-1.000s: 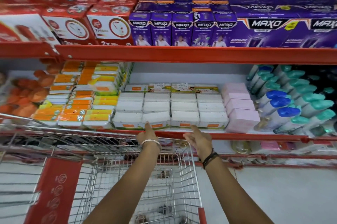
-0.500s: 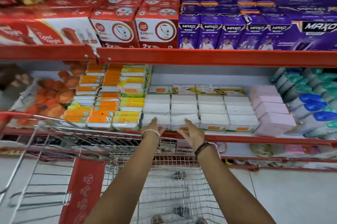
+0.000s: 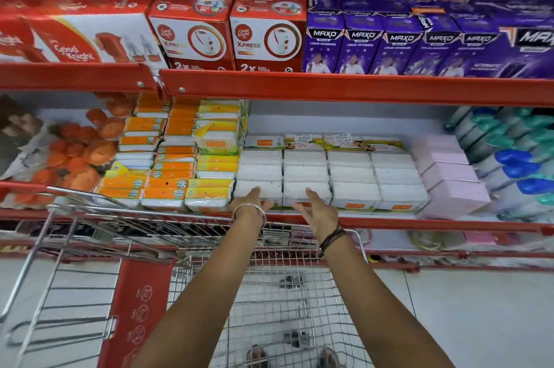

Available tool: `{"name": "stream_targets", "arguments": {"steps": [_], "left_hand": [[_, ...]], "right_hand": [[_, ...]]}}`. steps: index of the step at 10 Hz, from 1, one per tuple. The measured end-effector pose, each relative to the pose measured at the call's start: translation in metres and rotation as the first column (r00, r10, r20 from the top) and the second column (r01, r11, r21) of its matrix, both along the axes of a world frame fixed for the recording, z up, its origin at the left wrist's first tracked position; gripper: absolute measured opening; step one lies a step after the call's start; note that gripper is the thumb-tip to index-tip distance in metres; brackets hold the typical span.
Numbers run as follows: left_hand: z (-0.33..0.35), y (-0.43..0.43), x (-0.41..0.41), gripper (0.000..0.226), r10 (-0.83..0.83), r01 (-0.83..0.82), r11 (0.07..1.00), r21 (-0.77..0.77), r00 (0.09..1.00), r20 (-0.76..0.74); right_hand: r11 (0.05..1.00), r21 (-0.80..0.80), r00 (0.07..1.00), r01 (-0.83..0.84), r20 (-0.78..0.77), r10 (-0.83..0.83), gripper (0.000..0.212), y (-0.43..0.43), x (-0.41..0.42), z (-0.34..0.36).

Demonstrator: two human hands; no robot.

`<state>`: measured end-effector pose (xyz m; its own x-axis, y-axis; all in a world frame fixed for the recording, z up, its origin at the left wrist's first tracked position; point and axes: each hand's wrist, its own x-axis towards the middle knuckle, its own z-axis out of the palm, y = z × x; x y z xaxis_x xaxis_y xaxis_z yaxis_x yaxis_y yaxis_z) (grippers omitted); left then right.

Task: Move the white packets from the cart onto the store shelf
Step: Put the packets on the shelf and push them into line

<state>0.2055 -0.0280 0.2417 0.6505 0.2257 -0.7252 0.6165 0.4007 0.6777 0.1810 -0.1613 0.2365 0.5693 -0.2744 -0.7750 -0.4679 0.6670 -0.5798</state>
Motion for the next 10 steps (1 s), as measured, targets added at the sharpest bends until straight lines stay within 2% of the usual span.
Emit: {"name": "stream_targets", "arguments": {"steps": [1,2,3,4,5,6,7,8,10], "left_hand": [[0.004,-0.004,0.002,0.055,0.092,-0.092,0.994,-0.058,0.996,-0.013],[0.007,-0.004,0.003,0.068,0.247,-0.255,0.964,-0.08,0.965,-0.09],[0.013,-0.007,-0.004,0.064,0.179,-0.186,0.981,-0.054,0.977,-0.119],[0.024,-0.011,-0.005,0.053,0.034,-0.055,0.957,0.283,0.996,0.079],[0.032,-0.008,0.004,0.033,-0.426,-0.053,0.648,0.76,0.801,0.42],[0.007,0.006,0.028,0.043,-0.797,0.021,0.078,0.997,0.602,0.05],[-0.011,0.011,0.04,0.049,-0.822,0.146,-0.193,0.97,0.516,-0.241],[-0.02,0.01,0.048,0.053,-0.82,0.2,-0.246,0.948,0.479,-0.314],[-0.028,0.008,0.049,0.055,-0.821,0.172,-0.285,0.943,0.464,-0.333]], "right_hand": [[1.0,-0.004,1.0,-0.002,0.016,0.002,0.074,-0.001,-0.002,-0.002],[1.0,-0.019,1.0,-0.021,-0.007,0.021,0.072,0.0,-0.006,0.004],[0.894,-0.392,0.975,-0.219,-0.05,0.217,0.042,-0.005,-0.015,0.011],[0.506,-0.841,0.931,-0.193,0.006,0.364,0.043,-0.014,-0.019,0.02],[0.122,-0.989,0.881,-0.089,-0.021,0.472,0.032,-0.023,-0.001,0.02],[-0.076,-0.994,0.74,-0.073,-0.105,0.664,0.036,-0.023,0.026,0.01],[-0.335,-0.932,0.558,-0.136,-0.352,0.751,0.053,-0.021,0.045,-0.008],[-0.458,-0.874,0.487,-0.164,-0.476,0.732,0.066,-0.021,0.053,-0.02],[-0.499,-0.853,0.511,-0.151,-0.499,0.699,0.066,-0.021,0.056,-0.03]]}}
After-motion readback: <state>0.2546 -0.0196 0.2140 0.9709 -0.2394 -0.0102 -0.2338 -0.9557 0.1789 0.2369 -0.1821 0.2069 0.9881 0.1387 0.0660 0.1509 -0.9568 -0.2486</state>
